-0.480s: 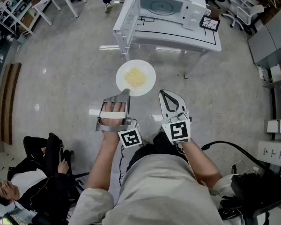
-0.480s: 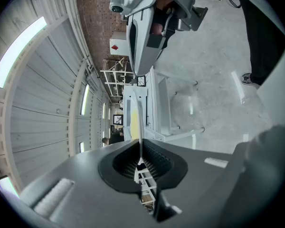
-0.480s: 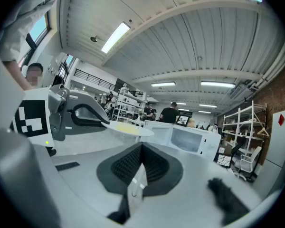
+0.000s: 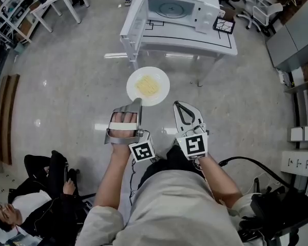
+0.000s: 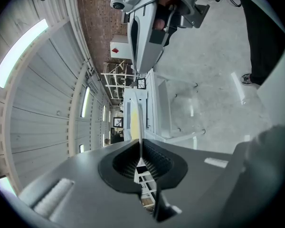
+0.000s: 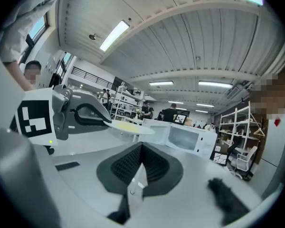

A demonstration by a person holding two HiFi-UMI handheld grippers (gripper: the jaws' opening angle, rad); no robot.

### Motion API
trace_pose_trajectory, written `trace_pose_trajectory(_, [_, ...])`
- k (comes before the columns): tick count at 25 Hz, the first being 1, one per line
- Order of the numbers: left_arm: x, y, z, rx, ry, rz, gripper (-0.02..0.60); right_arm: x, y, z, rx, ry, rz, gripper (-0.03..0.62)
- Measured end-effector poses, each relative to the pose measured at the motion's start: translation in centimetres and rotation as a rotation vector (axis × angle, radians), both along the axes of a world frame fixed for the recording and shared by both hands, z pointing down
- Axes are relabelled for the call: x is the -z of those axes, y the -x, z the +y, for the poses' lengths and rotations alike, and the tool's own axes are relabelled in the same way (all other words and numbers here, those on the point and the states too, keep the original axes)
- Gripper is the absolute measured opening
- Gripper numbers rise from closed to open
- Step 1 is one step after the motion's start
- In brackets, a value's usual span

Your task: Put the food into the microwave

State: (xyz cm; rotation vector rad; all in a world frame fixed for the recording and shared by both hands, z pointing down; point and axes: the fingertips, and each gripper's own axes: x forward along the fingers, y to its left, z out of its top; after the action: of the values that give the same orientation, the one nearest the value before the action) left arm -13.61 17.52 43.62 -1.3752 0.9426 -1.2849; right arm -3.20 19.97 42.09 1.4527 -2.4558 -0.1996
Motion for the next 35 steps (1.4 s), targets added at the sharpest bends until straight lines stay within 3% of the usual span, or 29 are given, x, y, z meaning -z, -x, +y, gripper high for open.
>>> trace_pose_trajectory(15, [-0.1, -3.3, -2.1, -0.075, -0.028, -0.031, 0.021, -0.2, -3.3, 0.1, -0.072, -0.026, 0.067, 0.011])
trace_pose_trajectory(35, [-1.1, -16.9, -17.2, -0.111, -0.022, -0.051, 0.023, 0.0, -17.3, -14.1, -0.101, -0.068, 0.167, 0.011])
